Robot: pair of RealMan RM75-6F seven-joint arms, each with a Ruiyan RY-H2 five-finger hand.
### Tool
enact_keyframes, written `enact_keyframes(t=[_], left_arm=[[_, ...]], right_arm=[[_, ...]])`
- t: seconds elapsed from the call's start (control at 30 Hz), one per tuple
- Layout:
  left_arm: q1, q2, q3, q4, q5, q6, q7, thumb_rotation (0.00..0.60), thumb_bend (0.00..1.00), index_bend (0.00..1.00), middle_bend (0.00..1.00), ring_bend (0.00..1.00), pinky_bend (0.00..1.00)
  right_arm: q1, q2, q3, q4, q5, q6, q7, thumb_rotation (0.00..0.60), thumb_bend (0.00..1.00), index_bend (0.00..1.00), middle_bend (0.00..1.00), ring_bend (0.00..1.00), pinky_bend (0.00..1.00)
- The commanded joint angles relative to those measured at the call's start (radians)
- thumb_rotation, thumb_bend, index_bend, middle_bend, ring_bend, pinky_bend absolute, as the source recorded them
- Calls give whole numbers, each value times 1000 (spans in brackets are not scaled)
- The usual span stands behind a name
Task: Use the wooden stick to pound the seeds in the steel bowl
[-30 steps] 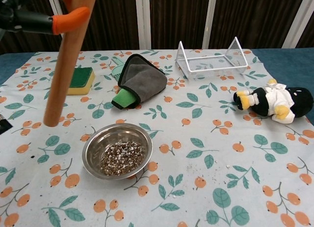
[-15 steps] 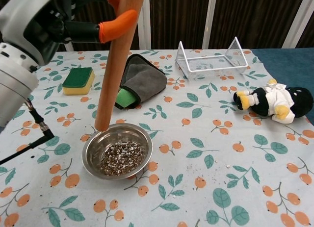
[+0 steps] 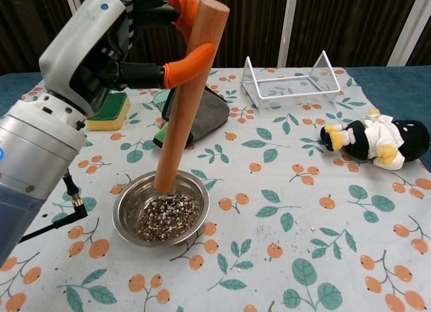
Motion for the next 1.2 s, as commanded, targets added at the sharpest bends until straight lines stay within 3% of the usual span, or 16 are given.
enact_keyframes(t=[0.03, 0.57, 1.2], left_arm=[[-3, -28, 12, 42, 11, 29, -46, 600, 704, 657, 747, 215, 23], [6, -93, 49, 228, -11, 68, -230, 600, 702, 652, 746, 220, 28], [20, -135, 82, 390, -37, 78, -360, 600, 702, 652, 746, 222, 34]], right_arm=[[0, -1, 0, 0, 1, 0, 1, 600, 268, 0, 0, 0, 0], [-4, -4, 1, -1, 8, 2, -1, 600, 268, 0, 0, 0, 0], [-19, -18, -5, 5, 11, 17, -5, 600, 268, 0, 0, 0, 0]])
